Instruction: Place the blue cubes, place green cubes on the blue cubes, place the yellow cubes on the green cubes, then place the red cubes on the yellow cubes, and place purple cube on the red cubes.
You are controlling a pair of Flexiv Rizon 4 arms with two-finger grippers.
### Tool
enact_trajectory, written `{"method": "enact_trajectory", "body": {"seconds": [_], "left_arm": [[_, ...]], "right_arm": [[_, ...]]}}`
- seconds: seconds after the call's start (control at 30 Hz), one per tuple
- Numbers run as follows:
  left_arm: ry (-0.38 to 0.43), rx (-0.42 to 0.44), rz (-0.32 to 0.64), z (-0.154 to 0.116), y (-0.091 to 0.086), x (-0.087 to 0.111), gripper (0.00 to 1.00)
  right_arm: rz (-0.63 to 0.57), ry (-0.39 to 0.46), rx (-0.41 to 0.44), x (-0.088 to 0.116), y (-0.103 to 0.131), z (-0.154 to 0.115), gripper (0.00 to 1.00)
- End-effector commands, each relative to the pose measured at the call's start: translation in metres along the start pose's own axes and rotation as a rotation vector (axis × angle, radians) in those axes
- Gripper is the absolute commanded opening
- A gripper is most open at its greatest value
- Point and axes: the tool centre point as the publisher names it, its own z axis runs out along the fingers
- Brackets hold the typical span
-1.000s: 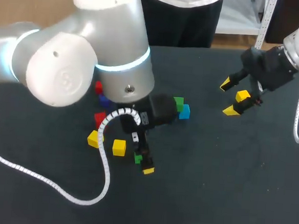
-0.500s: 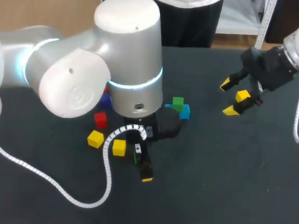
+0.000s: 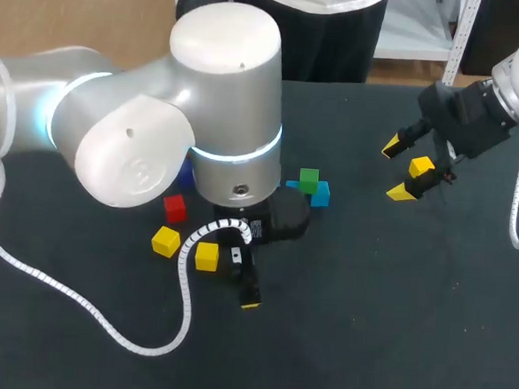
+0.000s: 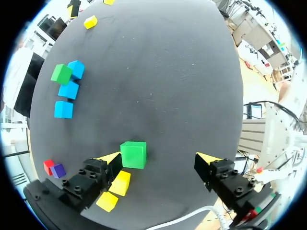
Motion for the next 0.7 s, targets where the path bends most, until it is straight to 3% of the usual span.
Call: {"method": "enact_trajectory", "body": {"seconds": [0.03,0.3,0.7], "left_arm": [[0.007,-0.001,0.001,0.004,0.01,0.0,1.0],[0.013,-0.022,0.019,0.003,0.024,-0.003,1.0],[0.007,-0.001,0.013,0.011,0.025,-0.009,1.0]], "right_arm": [[-0.001,-0.002,0.0,0.0,0.0,0.0,1.0],[-0.001,-0.002,0.0,0.0,0.0,0.0,1.0],[-0.001,-0.002,0.0,0.0,0.0,0.0,1.0]]}}
